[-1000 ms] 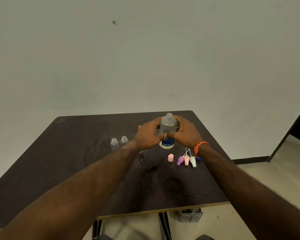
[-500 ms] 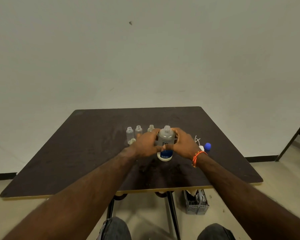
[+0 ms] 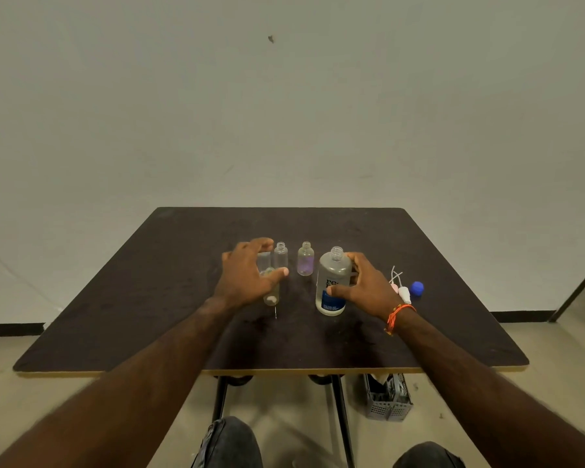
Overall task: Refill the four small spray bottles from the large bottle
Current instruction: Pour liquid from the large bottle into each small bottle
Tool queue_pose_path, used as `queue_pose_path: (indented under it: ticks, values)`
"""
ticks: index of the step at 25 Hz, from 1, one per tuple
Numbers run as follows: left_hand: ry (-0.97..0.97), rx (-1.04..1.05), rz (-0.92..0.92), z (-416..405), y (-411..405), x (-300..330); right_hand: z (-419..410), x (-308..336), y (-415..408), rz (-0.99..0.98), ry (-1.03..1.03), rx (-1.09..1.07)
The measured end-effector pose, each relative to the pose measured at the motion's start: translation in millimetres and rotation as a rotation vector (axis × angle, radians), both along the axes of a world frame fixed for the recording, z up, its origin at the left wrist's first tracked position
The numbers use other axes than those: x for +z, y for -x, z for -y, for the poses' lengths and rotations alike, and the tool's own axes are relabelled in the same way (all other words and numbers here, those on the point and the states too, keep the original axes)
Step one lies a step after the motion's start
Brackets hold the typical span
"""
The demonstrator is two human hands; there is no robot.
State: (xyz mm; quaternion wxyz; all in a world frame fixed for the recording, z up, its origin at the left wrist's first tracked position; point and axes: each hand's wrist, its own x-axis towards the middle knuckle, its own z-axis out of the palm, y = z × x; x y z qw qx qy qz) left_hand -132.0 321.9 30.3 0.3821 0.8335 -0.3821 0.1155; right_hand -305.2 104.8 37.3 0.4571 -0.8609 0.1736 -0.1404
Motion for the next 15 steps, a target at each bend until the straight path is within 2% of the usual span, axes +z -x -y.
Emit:
queue_pose_path:
  ticks: [4,6,8,12,15]
  values:
    - [-0.141,0.037,-0.178,-18,-3,-31,0,-2,0,0.003,-0.008,-0.001]
    - [-0.152,-0.030,-0.305,-17,-4,-41,-1,-4,0,0.006,-0.005,-0.002]
    - [-0.116,-0.083,-0.356,-12,-7,-50,-3,-6,0,0.040,-0.018,0.001]
    - [-0.083,-0.092,-0.358,-7,-9,-56,-13,-14,-2,0.160,-0.048,-0.042]
    - [-0.118,-0.065,-0.275,-14,-2,-51,-22,-14,-7,0.224,0.007,-0.062]
